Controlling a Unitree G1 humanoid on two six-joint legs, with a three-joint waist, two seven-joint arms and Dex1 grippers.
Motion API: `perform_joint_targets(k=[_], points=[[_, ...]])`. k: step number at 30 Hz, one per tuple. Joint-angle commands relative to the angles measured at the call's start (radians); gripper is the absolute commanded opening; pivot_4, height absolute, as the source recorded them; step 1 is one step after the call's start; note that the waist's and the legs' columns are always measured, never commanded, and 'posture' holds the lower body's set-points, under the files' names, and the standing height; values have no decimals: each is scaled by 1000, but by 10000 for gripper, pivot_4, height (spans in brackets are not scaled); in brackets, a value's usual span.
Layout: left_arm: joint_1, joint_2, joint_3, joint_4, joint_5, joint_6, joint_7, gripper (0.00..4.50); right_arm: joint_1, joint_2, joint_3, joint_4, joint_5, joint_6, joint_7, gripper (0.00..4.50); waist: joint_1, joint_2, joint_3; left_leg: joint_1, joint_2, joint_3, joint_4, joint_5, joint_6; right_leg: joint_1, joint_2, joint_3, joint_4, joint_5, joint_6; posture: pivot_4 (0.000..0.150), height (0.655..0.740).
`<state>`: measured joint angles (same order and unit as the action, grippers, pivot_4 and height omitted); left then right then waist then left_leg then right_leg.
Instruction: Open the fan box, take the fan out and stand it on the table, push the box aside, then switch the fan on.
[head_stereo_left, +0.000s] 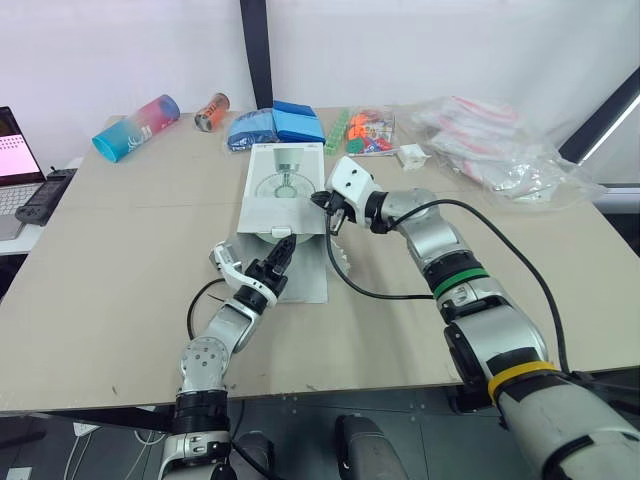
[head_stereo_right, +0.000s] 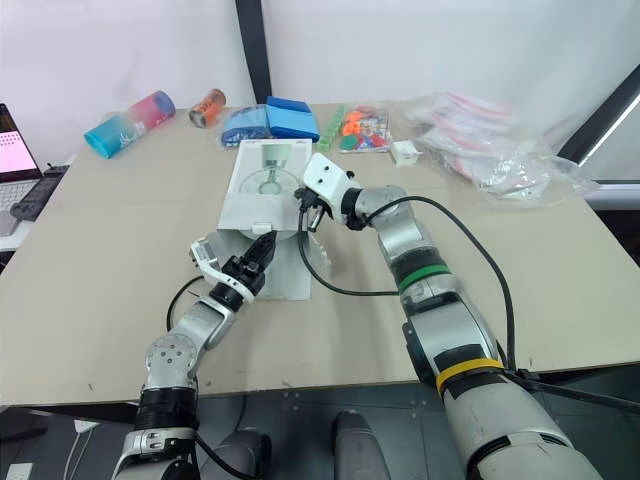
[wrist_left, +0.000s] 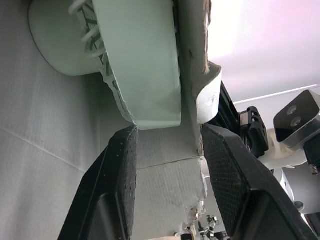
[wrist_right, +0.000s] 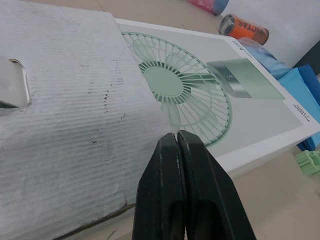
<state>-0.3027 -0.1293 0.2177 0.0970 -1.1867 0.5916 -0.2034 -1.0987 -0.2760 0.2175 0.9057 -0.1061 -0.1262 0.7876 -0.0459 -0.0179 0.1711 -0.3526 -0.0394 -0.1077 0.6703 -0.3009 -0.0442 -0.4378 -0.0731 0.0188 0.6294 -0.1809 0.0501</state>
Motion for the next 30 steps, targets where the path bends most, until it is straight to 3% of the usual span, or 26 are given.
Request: perform_joint_targets(k=[1,30], points=[[90,-88,-21,-34,-16,15,1,21559,-2,6,1,-5,-7,-7,9,0,0,0,0,0,0,0,0,0,0,0,0,0,0,0,0,1500,7400],[27,-102,23,39,-28,-8,-11,21559,14,-2,3,-29,-19,-5,14,0,0,0,0,0,0,0,0,0,0,0,0,0,0,0,0,1500,7400]])
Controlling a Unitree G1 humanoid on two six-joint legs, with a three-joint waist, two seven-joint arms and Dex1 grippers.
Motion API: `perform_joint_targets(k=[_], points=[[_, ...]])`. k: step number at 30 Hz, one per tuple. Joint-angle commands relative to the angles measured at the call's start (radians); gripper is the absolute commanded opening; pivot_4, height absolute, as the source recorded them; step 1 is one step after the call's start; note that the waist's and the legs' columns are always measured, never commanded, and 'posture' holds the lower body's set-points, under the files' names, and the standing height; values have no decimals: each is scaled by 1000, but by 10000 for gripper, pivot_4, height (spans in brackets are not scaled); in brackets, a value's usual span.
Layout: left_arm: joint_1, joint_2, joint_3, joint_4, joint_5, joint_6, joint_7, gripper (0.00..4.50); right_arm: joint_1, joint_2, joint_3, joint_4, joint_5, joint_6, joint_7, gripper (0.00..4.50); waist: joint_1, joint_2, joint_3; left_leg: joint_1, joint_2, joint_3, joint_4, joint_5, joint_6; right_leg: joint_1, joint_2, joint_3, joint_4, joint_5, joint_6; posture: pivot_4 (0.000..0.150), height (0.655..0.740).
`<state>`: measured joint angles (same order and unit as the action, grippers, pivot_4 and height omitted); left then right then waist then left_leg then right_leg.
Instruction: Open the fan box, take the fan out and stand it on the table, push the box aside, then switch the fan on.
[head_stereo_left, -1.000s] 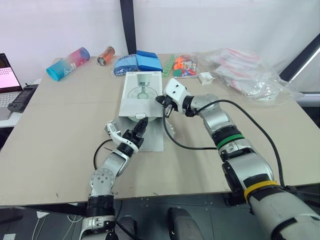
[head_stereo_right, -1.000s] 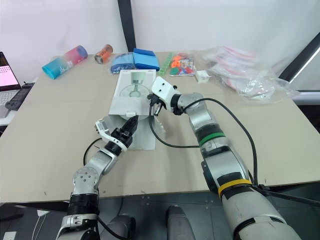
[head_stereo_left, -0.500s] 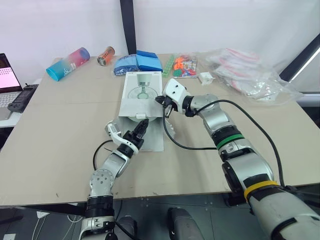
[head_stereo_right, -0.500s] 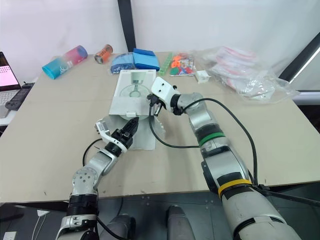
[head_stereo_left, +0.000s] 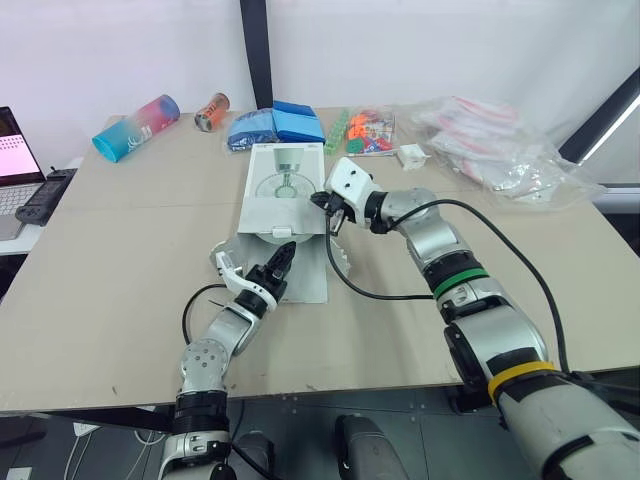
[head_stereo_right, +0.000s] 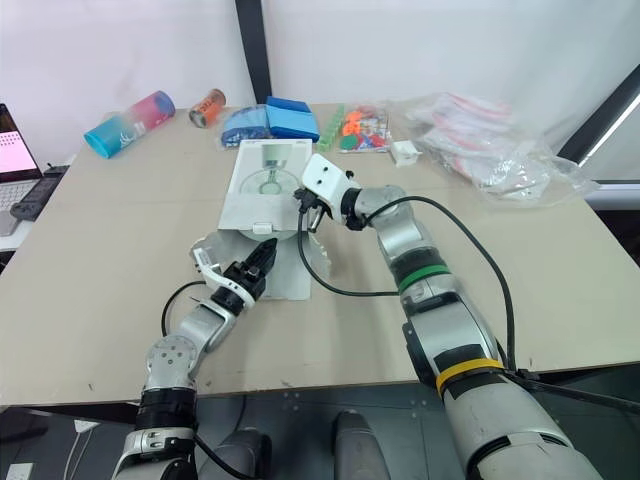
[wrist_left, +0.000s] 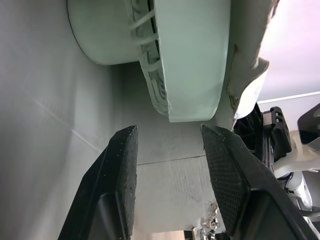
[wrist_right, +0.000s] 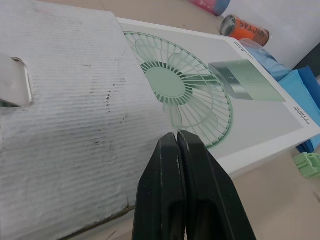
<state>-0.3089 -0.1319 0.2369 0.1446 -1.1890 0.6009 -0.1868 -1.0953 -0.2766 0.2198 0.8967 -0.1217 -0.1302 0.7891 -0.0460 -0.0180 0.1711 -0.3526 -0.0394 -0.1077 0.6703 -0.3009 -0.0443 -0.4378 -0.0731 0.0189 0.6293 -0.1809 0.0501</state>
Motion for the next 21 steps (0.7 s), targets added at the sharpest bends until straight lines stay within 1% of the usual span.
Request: perform_joint_targets(k=[1,6,10,21], points=[[31,-99,3,-9,-26,-19,-31,21559,9,-2,0,-19,-4,-1,13,0,0,0,0,0,0,0,0,0,0,0,0,0,0,0,0,1500,7400],[30,-101,8,-14,-37,-20,-50,21559,9,-3,2,-20,-6,0,13,0,0,0,0,0,0,0,0,0,0,0,0,0,0,0,0,1500,7400],[22,-98,8,10,-31,-15,-31,21559,16,-4,5,-24,-9,-2,14,0,0,0,0,0,0,0,0,0,0,0,0,0,0,0,0,1500,7400],[-24,-101,39,62,-27,-21,-56,21559,36,-16,11,-55,-17,6,17,0,1,0,0,0,0,0,0,0,0,0,0,0,0,0,0,1500,7400]])
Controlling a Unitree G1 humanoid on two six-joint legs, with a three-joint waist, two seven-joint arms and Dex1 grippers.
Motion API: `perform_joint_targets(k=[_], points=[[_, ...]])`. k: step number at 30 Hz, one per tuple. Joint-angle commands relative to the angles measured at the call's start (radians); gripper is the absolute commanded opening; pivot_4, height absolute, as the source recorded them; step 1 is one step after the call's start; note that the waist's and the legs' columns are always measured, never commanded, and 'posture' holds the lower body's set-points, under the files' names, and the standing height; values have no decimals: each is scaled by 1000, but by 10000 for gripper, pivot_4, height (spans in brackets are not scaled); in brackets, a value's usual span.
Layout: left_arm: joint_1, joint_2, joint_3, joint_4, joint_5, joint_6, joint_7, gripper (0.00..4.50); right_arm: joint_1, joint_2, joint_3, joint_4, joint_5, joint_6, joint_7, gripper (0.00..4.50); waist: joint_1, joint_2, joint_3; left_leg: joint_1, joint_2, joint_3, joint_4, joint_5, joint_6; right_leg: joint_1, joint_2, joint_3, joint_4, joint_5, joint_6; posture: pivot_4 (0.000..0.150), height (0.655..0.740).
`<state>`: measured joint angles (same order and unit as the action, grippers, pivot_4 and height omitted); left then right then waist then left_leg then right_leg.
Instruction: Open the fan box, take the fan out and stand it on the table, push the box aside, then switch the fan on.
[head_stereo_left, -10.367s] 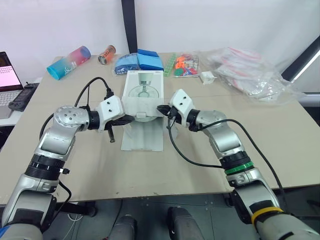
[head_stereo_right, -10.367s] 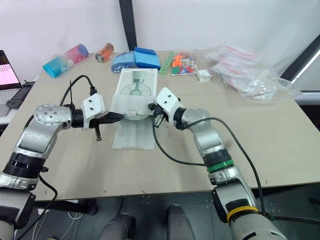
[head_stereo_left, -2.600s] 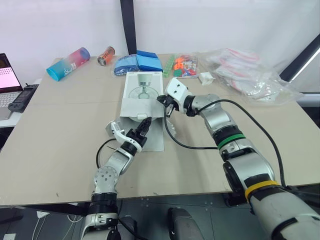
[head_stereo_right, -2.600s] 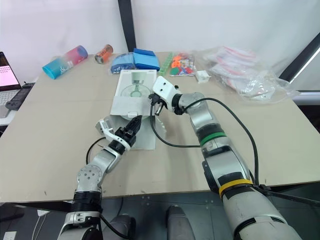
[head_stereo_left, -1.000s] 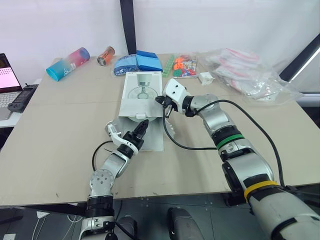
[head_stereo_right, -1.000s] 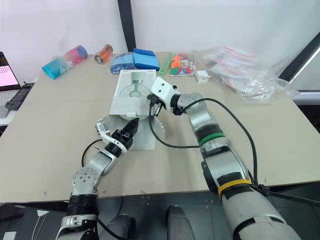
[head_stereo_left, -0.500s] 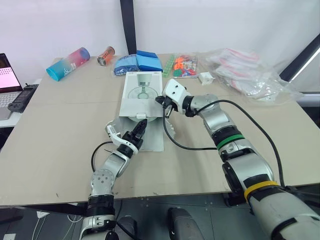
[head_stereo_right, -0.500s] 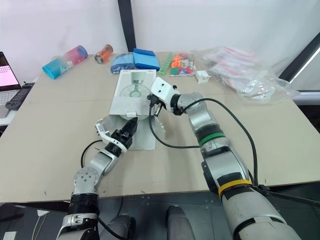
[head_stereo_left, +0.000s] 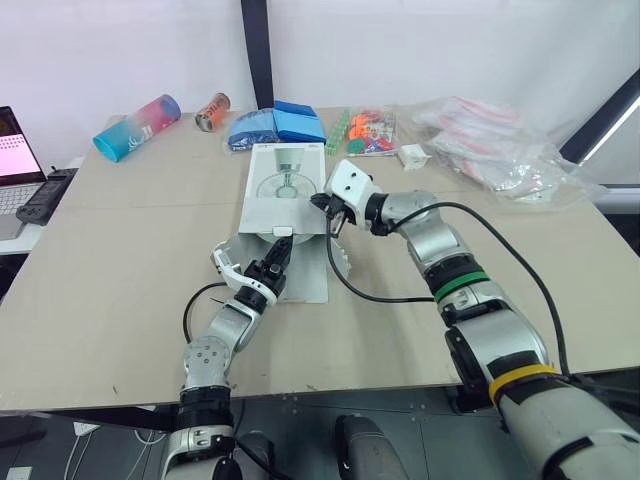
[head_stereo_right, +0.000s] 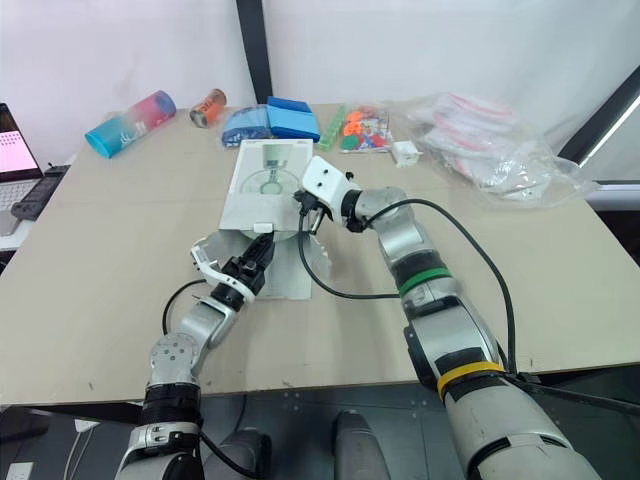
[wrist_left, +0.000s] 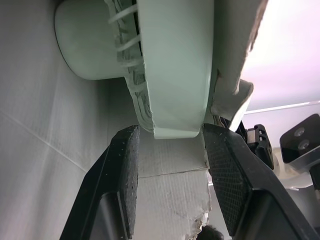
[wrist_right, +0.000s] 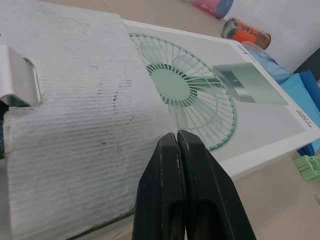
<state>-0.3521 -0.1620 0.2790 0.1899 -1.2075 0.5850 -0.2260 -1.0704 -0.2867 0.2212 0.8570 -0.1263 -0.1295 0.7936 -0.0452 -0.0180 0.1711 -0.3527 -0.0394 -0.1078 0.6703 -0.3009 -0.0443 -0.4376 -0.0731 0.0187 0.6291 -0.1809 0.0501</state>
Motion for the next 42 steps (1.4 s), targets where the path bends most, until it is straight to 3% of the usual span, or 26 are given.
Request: perform_joint_targets(k=[1,7,9,10,11,12,24,37,42], points=[[15,-71,0,22,-6,-5,-18,21559,11,-7,9,-17,-13,6,12,0,0,0,0,0,0,0,0,0,0,0,0,0,0,0,0,1500,7400],[-3,-73,14,37,0,-2,-36,21559,14,-9,8,-26,-15,11,12,0,0,0,0,0,0,0,0,0,0,0,0,0,0,0,0,1500,7400],[-8,-75,19,42,1,-8,-42,15227,13,-8,8,-23,-17,11,9,0,0,0,0,0,0,0,0,0,0,0,0,0,0,0,0,1500,7400],[-9,-79,24,43,-2,-14,-46,14218,13,-7,8,-22,-18,11,9,0,0,0,0,0,0,0,0,0,0,0,0,0,0,0,0,1500,7400],[-12,-80,28,45,-3,-18,-47,9343,14,-6,9,-22,-19,10,9,0,0,0,0,0,0,0,0,0,0,0,0,0,0,0,0,1500,7400],[-12,-80,30,46,-2,-21,-46,8781,15,-6,10,-24,-19,11,9,0,0,0,0,0,0,0,0,0,0,0,0,0,0,0,0,1500,7400],[15,-68,25,19,2,-7,-18,8778,14,0,10,-23,-24,12,11,0,0,0,0,1,0,0,0,0,0,1,0,0,0,0,0,1500,7400],[287,38,-2,-277,-127,213,100,8778,0,29,14,-10,-23,3,21,0,-4,0,0,2,1,0,-1,-1,-1,0,1,1,0,0,0,1500,7400],[372,29,-28,-323,-212,264,116,8778,0,28,17,-17,-23,3,31,0,-4,-1,-1,2,1,0,-1,-1,-1,0,1,1,0,0,0,1500,7400]])
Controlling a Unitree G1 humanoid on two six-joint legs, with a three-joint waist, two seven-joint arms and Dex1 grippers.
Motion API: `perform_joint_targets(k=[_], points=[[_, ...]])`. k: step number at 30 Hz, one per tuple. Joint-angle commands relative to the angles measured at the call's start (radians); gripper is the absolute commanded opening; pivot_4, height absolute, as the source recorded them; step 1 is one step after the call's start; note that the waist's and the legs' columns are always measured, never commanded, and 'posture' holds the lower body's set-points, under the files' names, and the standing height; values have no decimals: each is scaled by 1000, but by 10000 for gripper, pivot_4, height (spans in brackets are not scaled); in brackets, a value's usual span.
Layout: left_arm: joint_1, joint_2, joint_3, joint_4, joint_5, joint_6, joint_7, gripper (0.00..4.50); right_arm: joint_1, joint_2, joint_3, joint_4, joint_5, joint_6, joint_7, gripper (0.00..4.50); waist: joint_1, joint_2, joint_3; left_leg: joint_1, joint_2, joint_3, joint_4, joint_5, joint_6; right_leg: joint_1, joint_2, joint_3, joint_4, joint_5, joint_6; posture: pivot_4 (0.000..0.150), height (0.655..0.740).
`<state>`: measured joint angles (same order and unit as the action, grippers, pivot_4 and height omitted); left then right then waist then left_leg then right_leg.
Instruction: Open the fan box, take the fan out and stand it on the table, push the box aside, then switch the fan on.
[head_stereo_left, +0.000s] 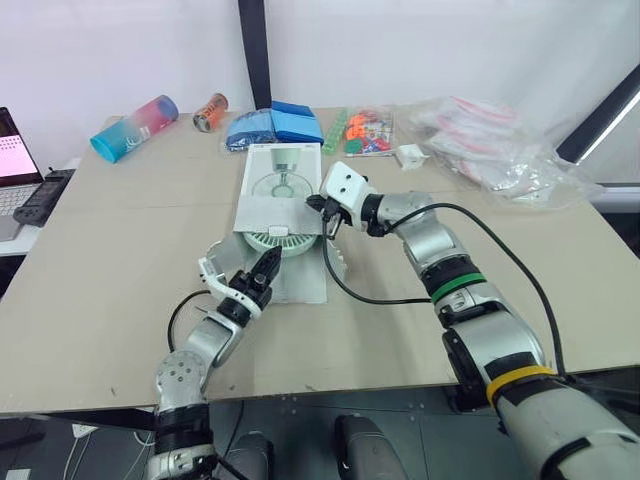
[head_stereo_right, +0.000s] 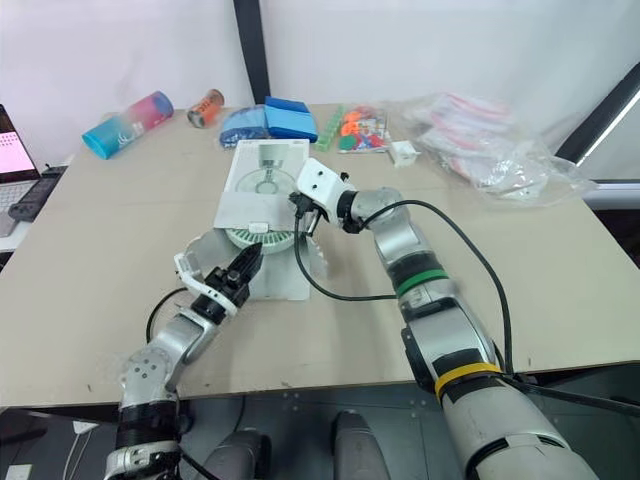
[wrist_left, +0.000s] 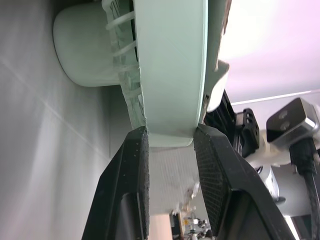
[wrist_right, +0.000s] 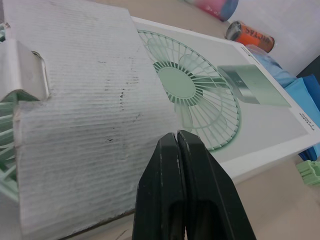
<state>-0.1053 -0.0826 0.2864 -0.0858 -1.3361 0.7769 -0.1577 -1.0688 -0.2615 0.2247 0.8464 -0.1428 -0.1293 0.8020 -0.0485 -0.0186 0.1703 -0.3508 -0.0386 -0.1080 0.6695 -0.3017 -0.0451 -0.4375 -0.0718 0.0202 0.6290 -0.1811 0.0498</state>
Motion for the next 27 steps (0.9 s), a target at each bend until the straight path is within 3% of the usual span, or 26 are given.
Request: perform_joint_targets(k=[1,3,4,9,23,27], points=[[124,-54,-39,-42,-105,76,35,8778,0,5,15,-8,-7,2,23,0,1,0,-1,0,0,0,0,0,0,0,0,0,0,0,0,1500,7400],[123,-52,-52,-37,-126,80,35,18945,3,7,18,-8,-8,0,23,0,1,0,-1,1,0,0,0,-2,3,1,0,0,0,0,0,1500,7400],[126,-54,-53,-41,-127,73,35,20149,4,7,20,-11,-8,0,25,0,2,1,-2,1,0,0,0,-3,5,1,0,0,0,0,0,1500,7400],[131,-47,-16,-56,-136,16,58,36056,2,7,20,-10,-8,-1,25,0,2,1,-2,1,0,0,0,-3,5,2,0,0,0,0,0,1500,7400],[-24,-24,-4,60,-77,-103,25,36056,-10,19,21,9,-13,-6,9,0,3,1,-2,2,0,0,0,-2,4,2,1,0,0,0,-1,1500,7400],[-12,-25,-13,64,-65,-103,23,26040,-3,18,25,9,-19,-10,7,0,3,1,-2,2,0,0,0,-2,4,2,1,0,0,0,-1,1500,7400]])
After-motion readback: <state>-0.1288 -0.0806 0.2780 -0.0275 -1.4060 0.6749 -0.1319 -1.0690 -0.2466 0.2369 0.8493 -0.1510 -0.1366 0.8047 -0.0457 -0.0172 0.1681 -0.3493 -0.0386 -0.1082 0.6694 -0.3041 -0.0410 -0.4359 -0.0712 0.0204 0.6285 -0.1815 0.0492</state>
